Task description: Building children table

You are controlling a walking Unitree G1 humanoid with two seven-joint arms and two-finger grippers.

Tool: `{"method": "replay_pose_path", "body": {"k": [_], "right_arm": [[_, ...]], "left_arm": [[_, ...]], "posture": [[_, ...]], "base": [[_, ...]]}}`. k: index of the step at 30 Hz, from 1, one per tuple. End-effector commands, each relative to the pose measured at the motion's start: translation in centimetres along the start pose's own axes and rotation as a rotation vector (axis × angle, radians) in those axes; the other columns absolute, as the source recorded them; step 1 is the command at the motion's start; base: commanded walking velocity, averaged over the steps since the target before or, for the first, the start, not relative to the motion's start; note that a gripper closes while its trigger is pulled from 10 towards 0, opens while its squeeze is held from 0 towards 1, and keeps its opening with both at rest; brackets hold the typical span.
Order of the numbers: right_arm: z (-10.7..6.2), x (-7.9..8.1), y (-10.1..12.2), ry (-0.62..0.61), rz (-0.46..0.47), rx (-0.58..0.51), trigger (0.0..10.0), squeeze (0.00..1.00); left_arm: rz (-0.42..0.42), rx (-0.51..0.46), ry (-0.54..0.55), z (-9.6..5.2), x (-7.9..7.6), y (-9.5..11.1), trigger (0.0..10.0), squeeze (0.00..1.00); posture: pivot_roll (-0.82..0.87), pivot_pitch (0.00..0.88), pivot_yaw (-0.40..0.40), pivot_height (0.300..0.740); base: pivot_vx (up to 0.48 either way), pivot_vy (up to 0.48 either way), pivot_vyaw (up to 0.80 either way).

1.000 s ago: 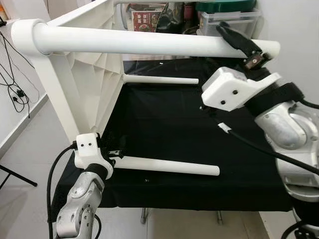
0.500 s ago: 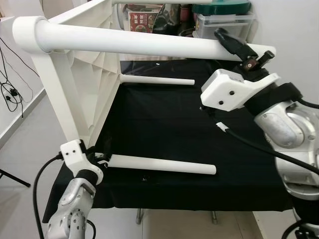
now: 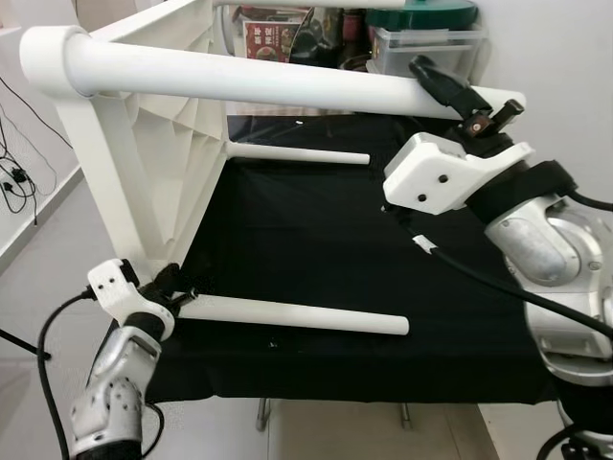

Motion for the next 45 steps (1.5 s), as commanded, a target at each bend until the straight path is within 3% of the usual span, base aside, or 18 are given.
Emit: {"method": "replay_pose_path", "body": {"k": [1, 8, 13, 14, 17, 19, 23, 25, 29, 30, 34, 35, 36, 37, 41, 42, 44, 45], "right_arm": [[-0.2, -0.2, -1.3, -0.015, 0.032, 0.069, 0.0, 0.00], [-1.0, 1.4, -4.8, 0.018, 0.072, 0.239, 0.0, 0.00], [-3.8, 6.2, -10.8, 0.127, 0.151, 0.531, 0.0, 0.00], [-3.8, 6.2, -10.8, 0.127, 0.151, 0.531, 0.0, 0.00], [-5.0, 9.7, -12.1, 0.190, 0.248, 0.633, 0.0, 0.00], [-6.4, 14.1, -12.7, 0.260, 0.421, 0.753, 0.0, 0.00], [-7.0, 16.7, -12.6, 0.303, 0.466, 0.799, 0.0, 0.00], [-7.4, 18.6, -12.7, 0.319, 0.520, 0.848, 0.0, 0.00], [-7.3, 19.7, -12.6, 0.324, 0.544, 0.872, 0.0, 0.00], [-6.8, 21.2, -11.8, 0.342, 0.560, 0.880, 0.0, 0.00], [-6.5, 23.0, -11.4, 0.367, 0.596, 0.916, 0.0, 0.00], [-6.5, 23.2, -11.6, 0.360, 0.604, 0.932, 0.0, 0.00], [-6.5, 23.2, -11.6, 0.360, 0.604, 0.932, 0.0, 0.00], [-6.8, 23.4, -12.2, 0.345, 0.609, 0.980, 0.0, 0.00], [-7.4, 23.8, -12.8, 0.354, 0.596, 1.014, 0.0, 0.00], [-7.7, 24.0, -13.0, 0.362, 0.588, 1.021, 7.7, 0.00], [-7.7, 24.0, -13.0, 0.364, 0.584, 1.020, 7.7, 0.00], [-7.6, 24.0, -12.9, 0.363, 0.590, 1.013, 10.0, 0.00]], "left_arm": [[0.011, -0.138, 0.072, -0.4, 1.8, 3.6, 0.0, 0.00], [0.092, -0.246, 0.041, -0.1, 1.0, 7.3, 0.0, 0.00], [0.244, -0.466, -0.069, 1.4, -2.6, 17.6, 0.0, 0.00], [0.244, -0.466, -0.069, 1.4, -2.6, 17.6, 0.0, 0.00], [0.323, -0.558, -0.153, 1.7, -6.1, 22.8, 0.0, 0.00], [0.399, -0.625, -0.252, 1.7, -10.6, 26.7, 0.0, 0.00], [0.431, -0.649, -0.341, 1.8, -14.3, 28.4, 0.0, 0.00], [0.464, -0.650, -0.441, 2.0, -18.3, 29.1, 0.0, 0.00], [0.462, -0.634, -0.521, 2.2, -21.3, 29.2, 0.0, 0.00], [0.445, -0.572, -0.597, 3.1, -23.7, 27.6, 0.0, 0.00], [0.456, -0.430, -0.687, 4.6, -25.2, 23.4, 0.0, 0.00], [0.467, -0.382, -0.710, 5.0, -25.3, 21.8, 2.2, 0.00], [0.467, -0.382, -0.710, 5.0, -25.3, 21.8, 2.2, 0.00], [0.473, -0.262, -0.778, 5.4, -25.2, 18.1, 10.0, 0.00], [0.449, -0.167, -0.838, 5.1, -24.9, 15.1, 10.0, 0.00], [0.450, -0.080, -0.894, 4.4, -24.6, 12.5, 10.0, 0.00], [0.447, -0.047, -0.914, 4.0, -24.5, 11.5, 10.0, 0.00], [0.455, -0.027, -0.936, 3.6, -24.2, 10.6, 10.0, 0.10]], "posture": [[-0.13, 0.067, -0.022, 0.740], [-0.12, 0.065, -0.023, 0.740], [-0.09, 0.063, -0.016, 0.740], [-0.09, 0.063, -0.016, 0.740], [-0.07, 0.068, -0.007, 0.740], [-0.04, 0.070, 0.003, 0.740], [-0.03, 0.069, 0.004, 0.740], [-0.01, 0.070, 0.020, 0.740], [0.01, 0.077, 0.034, 0.740], [0.02, 0.081, 0.060, 0.740], [0.03, 0.086, 0.064, 0.740], [0.04, 0.088, 0.066, 0.740], [0.04, 0.088, 0.066, 0.740], [0.04, 0.088, 0.067, 0.740], [0.05, 0.090, 0.059, 0.740], [0.05, 0.093, 0.053, 0.740], [0.05, 0.094, 0.054, 0.740], [0.04, 0.094, 0.052, 0.740]], "base": [[0.000, 0.000, 0.00], [0.000, 0.000, 0.00], [0.000, 0.000, 0.00], [0.000, 0.000, 0.00], [0.000, 0.000, 0.00], [0.000, 0.000, 0.00], [0.000, 0.000, 0.00], [0.000, 0.000, 0.00], [0.000, 0.000, 0.00], [0.000, 0.000, 0.00], [0.000, 0.000, 0.00], [0.000, 0.000, 0.00], [0.000, 0.000, 0.00], [0.000, 0.000, 0.00], [0.000, 0.000, 0.00], [0.000, 0.000, 0.00], [0.000, 0.000, 0.00], [0.000, 0.000, 0.00]]}}
Point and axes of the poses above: a point about 5 cm out from each wrist's last joint towards the gripper, its own z axis pointing out of the wrist towards the gripper, its own y axis along the axis of the wrist's last joint, x = y × z, the point moved 3 cm from there along z, pointing out of the wrist towards the gripper, and after that the axes turned 14 degrees about -z, right-handed, at the moved point
